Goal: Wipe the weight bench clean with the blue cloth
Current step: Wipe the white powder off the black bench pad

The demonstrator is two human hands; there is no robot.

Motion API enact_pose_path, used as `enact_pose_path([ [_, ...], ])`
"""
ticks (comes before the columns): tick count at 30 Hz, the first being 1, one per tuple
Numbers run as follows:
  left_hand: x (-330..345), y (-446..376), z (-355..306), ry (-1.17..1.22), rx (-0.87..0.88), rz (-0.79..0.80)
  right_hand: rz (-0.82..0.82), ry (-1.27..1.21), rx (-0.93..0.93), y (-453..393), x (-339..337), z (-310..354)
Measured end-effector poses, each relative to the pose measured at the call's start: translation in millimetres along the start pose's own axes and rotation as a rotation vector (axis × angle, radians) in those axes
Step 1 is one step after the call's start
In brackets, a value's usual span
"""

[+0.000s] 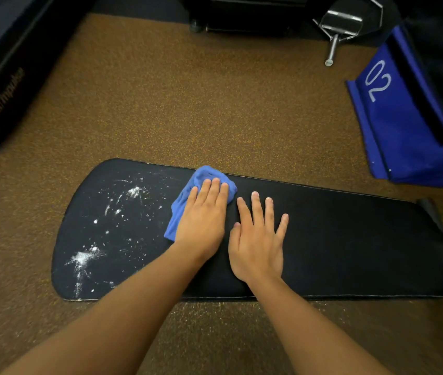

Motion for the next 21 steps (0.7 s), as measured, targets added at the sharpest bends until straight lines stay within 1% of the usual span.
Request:
enact_pose_path([
  [2,-2,-20,5,-0.006,0.02,-0.006,-0.004,-0.005,0.005,-1,0,-1],
  [6,-8,-38,20,-0.013,-0.022,-0.011,0.006,-0.005,-0.002,-1,-1,-3],
  [10,-6,-5,40,-0.041,-0.051,0.016,0.009,-0.025,0.002,-1,-2,-3],
  [12,-3,21,43,-0.048,-0.056,-0.039,0.009,-0.024,0.001,-1,-2,-2],
  [14,4,50,32,-0.062,-0.025,-0.096,0.009,-0.018,0.006,-1,0,-2],
  [17,17,94,-2,-0.013,0.052,-0.077,0.008,-0.021,0.007,-1,0,-1],
  [19,22,102,-15,0.014,0.092,-0.054,0.003,-0.021,0.007,-1,-1,-2],
  [21,23,93,-10,-0.016,0.094,-0.072,-0.005,-0.036,0.003,-1,-2,-2],
])
Point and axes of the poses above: each hand's wrist, its own y-axis away from the middle knuckle, its own x-axis out of the palm, z = x × y, the point moved 3 cm from there along -y, towards the middle knuckle, and after that the axes turned 3 degrees about -x, right-handed, at the moved point
